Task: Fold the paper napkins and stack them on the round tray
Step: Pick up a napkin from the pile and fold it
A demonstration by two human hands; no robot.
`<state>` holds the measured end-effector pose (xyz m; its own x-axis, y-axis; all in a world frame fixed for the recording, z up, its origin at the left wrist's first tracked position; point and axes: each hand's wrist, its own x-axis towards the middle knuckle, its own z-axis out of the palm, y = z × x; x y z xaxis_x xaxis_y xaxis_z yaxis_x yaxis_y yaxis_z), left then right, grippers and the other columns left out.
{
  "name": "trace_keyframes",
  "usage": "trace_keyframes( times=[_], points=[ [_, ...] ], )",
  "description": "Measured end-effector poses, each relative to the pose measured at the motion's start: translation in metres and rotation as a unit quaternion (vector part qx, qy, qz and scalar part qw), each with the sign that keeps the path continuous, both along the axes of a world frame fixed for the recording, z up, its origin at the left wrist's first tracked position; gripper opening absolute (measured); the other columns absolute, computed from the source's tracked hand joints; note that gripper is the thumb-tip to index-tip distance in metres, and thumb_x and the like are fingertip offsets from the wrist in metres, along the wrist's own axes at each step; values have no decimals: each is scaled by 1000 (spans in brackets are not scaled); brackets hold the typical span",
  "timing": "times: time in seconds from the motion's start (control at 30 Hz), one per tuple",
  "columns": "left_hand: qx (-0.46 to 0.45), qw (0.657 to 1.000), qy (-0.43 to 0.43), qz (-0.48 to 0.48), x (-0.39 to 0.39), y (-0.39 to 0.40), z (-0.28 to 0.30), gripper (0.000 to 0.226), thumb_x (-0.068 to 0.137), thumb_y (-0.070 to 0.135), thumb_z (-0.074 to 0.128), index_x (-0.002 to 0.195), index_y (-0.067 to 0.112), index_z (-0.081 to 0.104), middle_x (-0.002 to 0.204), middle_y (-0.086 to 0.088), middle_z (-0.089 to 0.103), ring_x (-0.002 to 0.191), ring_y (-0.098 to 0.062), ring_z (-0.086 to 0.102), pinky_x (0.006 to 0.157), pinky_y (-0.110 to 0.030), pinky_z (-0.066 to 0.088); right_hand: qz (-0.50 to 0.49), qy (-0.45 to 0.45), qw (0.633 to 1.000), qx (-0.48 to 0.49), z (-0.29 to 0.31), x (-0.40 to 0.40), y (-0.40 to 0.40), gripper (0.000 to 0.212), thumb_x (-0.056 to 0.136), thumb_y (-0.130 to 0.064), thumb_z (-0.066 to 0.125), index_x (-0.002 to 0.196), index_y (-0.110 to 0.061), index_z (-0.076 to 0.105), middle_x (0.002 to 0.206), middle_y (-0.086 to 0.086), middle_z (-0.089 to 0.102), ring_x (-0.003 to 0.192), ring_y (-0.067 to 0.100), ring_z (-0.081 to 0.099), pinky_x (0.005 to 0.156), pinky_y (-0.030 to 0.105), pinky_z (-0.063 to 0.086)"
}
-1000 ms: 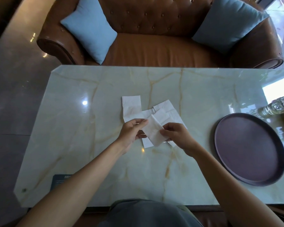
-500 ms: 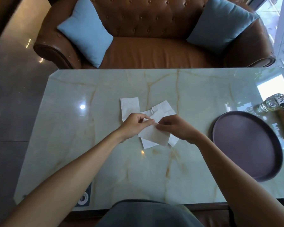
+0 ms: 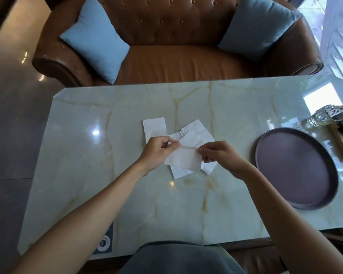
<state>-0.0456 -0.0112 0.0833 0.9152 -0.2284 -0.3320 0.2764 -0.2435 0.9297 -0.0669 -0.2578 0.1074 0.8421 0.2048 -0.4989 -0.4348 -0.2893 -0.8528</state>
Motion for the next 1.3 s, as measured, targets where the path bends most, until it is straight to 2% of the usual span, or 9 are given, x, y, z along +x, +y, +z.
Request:
trace_keyframes(
  times=[0.13,0.23,0.37,0.47,0.57,0.77,1.0,1.17,1.3],
  points=[
    [-28,999,7,31,0,2,-2,12,96,25,71,86,27,77,63,22,57,62,3,50,60,-8,39,-81,11,996,24,-9,-14,-11,18,97,-24,68,102,-12,81,97,8,79,88,21,73,93,41,57],
    [-53,998,31,12,-2,-1,-1,12,95,29,72,85,29,78,72,11,61,70,-4,54,64,-15,43,-84,54,991,85,-16,-28,-4,42,89,-45,74,119,-16,75,116,5,78,110,23,73,98,42,58],
    [-84,994,66,-3,-7,-10,-4,12,93,39,72,93,29,79,88,-10,60,84,-23,57,78,-39,48,-85,72,984,137,-26,-40,11,42,95,-37,70,119,-2,71,106,9,78,101,25,77,92,37,60],
    [-99,989,109,13,-12,-14,-7,38,80,51,80,109,27,74,95,-15,70,88,-23,66,84,-41,54,-101,46,987,118,-32,-46,14,20,100,-19,67,107,-2,73,91,8,79,82,22,76,82,32,59],
    [-156,971,181,16,-20,-18,-16,53,78,38,85,120,13,68,110,-17,77,98,-26,76,86,-39,61,-135,32,985,104,-35,-51,9,12,99,-14,66,103,-6,75,86,5,78,77,20,75,78,30,59],
    [-113,978,177,-2,-36,-44,-26,17,93,13,74,104,0,72,94,-13,80,80,-23,79,67,-24,60,-177,32,980,83,-35,-68,-14,13,100,-17,65,100,-12,78,83,2,78,75,18,74,75,28,60],
    [-39,991,129,-11,-28,-111,-28,18,97,13,69,105,-3,73,93,-15,77,77,-20,77,72,-27,62,-327,32,942,63,-42,-77,-71,19,100,-12,65,99,3,75,80,10,68,73,24,67,77,37,59],
    [40,995,86,-41,-16,-186,-35,9,95,14,69,89,12,76,76,2,69,72,-14,66,78,-30,59,-363,37,930,34,-54,-80,-140,12,90,-14,72,80,-12,77,69,-1,69,67,15,67,71,31,59],
    [59,992,94,-63,-12,-259,-48,10,95,14,68,94,10,78,74,-3,67,71,-18,62,76,-31,54,-406,57,912,24,-67,-80,-205,7,79,-15,73,79,-11,79,73,7,68,72,20,63,75,38,57]
  ],
)
